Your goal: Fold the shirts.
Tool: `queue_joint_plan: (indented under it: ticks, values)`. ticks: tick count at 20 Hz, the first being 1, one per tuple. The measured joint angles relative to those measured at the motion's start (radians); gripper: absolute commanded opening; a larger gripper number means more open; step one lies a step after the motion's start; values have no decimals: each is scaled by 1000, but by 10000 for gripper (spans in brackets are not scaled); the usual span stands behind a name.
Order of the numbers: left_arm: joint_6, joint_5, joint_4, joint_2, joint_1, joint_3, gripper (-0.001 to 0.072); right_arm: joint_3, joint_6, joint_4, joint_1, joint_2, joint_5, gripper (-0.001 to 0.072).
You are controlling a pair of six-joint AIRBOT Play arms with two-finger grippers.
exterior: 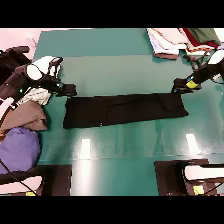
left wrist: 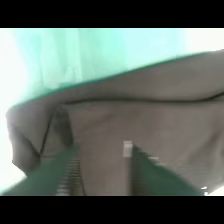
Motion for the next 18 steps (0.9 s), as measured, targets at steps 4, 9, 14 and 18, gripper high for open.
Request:
queue_joint_plan:
  ticks: [4, 9, 14, 18]
  values:
    - [23, -47, -41, -8, -21, 27, 20, -54, -82, 50, -146, -2, 18, 611]
    - [5, 8, -79, -27, -167, 36, 19, -175, -204, 191, -375, -52, 6, 612]
    - [-31, 126, -125, -101, -322, 47, 19, -214, -296, 332, -441, -153, 6, 551]
    - [-42, 168, -180, -200, -393, 127, 19, -222, -337, 373, -378, -194, -27, 32]
